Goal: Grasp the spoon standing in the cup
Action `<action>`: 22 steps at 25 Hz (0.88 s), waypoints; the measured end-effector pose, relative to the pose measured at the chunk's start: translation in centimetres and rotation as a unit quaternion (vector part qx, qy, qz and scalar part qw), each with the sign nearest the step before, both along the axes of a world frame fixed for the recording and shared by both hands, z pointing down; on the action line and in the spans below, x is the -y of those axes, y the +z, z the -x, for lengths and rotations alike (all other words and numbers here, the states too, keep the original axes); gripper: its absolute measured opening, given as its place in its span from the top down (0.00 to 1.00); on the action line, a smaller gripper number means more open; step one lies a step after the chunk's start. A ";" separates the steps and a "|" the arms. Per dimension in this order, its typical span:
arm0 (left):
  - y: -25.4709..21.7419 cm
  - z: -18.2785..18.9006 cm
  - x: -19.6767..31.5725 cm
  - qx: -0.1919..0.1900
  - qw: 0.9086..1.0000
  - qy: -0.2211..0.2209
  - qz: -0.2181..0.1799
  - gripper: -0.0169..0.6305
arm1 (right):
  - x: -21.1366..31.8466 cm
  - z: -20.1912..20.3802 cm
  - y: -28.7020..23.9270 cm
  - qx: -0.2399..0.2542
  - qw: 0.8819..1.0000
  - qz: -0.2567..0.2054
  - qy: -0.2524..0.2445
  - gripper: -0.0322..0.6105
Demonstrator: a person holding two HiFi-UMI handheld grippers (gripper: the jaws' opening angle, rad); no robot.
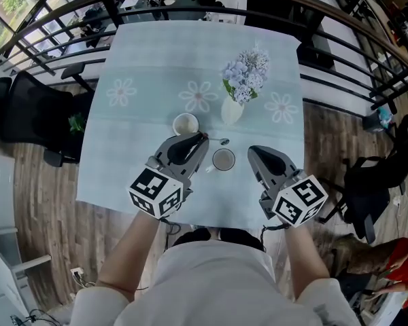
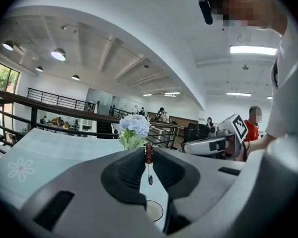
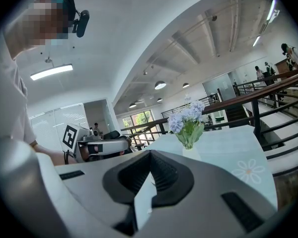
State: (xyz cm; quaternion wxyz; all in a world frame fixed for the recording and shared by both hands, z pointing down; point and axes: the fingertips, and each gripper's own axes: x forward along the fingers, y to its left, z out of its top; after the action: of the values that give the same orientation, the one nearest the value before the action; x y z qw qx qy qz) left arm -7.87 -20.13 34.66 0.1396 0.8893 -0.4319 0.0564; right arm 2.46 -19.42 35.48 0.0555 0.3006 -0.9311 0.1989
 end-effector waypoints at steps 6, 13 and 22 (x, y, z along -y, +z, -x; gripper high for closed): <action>0.3 -0.4 0.1 0.000 1.000 0.002 0.002 0.88 | -0.1 -0.1 0.4 -0.002 1.000 0.003 -0.001 0.92; 0.6 -0.7 0.1 -0.001 1.000 0.001 0.007 0.88 | -0.1 -0.4 0.9 -0.004 1.000 0.009 -0.002 0.92; 1.1 -0.5 0.4 -0.002 1.000 -0.004 0.009 0.88 | 0.2 -0.3 1.3 -0.003 1.000 0.011 -0.006 0.92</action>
State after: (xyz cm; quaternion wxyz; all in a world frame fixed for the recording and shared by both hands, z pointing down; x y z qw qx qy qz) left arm -7.33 -20.57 35.75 0.1484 0.8864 -0.4346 0.0582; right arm 2.75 -19.67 36.80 0.0629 0.2952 -0.9304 0.2078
